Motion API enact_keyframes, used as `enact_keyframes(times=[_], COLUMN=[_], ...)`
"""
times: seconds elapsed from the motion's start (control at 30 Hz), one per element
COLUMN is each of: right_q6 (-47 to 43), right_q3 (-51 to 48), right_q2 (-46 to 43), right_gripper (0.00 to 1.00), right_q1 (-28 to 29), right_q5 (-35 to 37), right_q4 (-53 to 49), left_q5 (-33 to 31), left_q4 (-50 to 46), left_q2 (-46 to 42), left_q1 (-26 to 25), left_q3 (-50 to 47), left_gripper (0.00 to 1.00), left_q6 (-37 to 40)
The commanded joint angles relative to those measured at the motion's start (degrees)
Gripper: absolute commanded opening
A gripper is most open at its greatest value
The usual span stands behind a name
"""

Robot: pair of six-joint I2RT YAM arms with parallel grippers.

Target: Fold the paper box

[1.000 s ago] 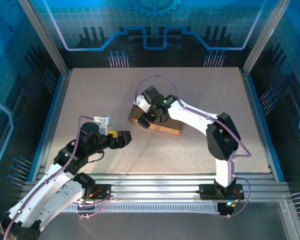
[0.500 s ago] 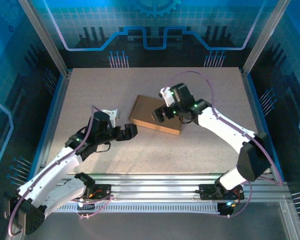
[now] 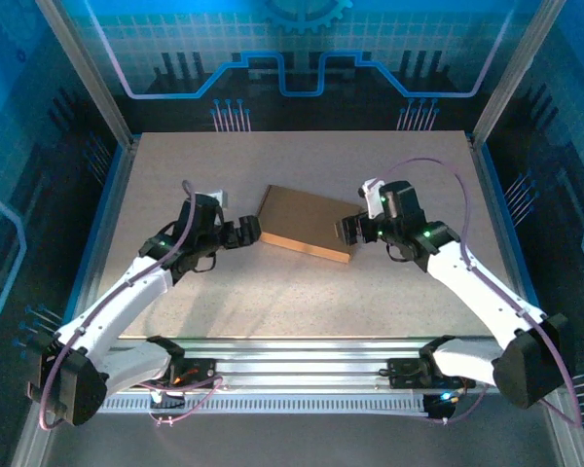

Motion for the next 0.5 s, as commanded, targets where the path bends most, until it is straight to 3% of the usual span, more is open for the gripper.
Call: enact_keyframes(times=[0.0, 0.23, 0.47], right_q6=[2.2, 2.8, 4.0], right_q3=[-2.1, -8.3, -9.5], right_q2=[-2.9, -6.2, -5.5], right_gripper=[1.00, 1.00, 1.00], right_q1=[-0.6, -0.7, -0.7], right_q5=[4.0, -1.3, 3.8], right_q4=[1.6, 5.2, 5.1], left_q5=[-7.3, -12.7, -10.6], left_q4=[-0.4, 1.3, 17.8], left_q2=[-3.2, -13.4, -20.3], left_q1=[2.8, 5.8, 5.9], left_q3=[0.7, -5.6, -21.4], left_gripper=[0.99, 0.99, 0.99], left_q6=[7.6, 14.2, 10.1])
